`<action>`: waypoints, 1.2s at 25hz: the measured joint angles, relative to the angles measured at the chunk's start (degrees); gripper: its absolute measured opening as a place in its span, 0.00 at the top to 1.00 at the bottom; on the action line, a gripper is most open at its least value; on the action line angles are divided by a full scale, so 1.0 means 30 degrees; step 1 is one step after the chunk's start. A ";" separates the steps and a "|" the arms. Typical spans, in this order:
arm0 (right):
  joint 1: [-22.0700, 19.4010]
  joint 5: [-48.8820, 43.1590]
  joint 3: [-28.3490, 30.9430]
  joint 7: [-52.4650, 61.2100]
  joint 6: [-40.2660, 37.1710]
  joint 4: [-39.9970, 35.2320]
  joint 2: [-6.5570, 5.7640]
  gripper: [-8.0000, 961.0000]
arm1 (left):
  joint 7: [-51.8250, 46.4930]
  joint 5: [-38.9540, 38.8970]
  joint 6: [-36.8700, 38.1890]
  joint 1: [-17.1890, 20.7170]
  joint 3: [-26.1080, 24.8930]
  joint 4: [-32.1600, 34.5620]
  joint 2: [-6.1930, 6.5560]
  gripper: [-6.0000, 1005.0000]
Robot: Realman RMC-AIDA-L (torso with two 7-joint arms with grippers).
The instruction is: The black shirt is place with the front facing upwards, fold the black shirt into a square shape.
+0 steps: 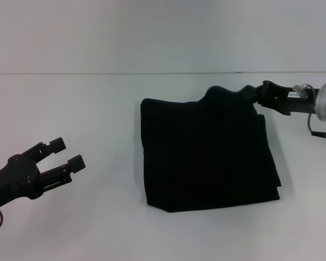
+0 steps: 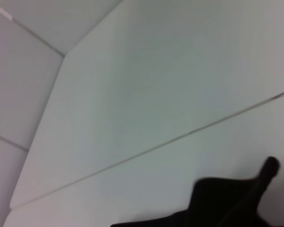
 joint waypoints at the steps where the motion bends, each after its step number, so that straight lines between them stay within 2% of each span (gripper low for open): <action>1: -0.0213 0.0192 0.0066 -0.0059 0.0005 -0.0002 -0.0033 0.98 | -0.0006 0.0001 -0.0033 -0.0046 -0.0005 -0.0073 -0.0002 0.08; 11: -0.1667 0.0374 0.0372 -0.0845 0.1383 0.0241 -0.0017 0.98 | -0.0902 0.0097 0.0194 -0.0303 0.0059 -0.0238 -0.0150 0.09; 20: -0.1857 0.0425 0.1951 -0.3187 0.1741 0.0286 0.0218 0.98 | -0.1113 0.0163 0.0727 -0.0822 0.0271 -0.0907 -0.0204 0.09; 30: -0.2688 0.0502 0.2678 -0.4143 0.2795 0.0295 0.0364 0.93 | -0.1593 0.0181 0.0432 -0.1127 0.0359 -0.1185 -0.0275 0.09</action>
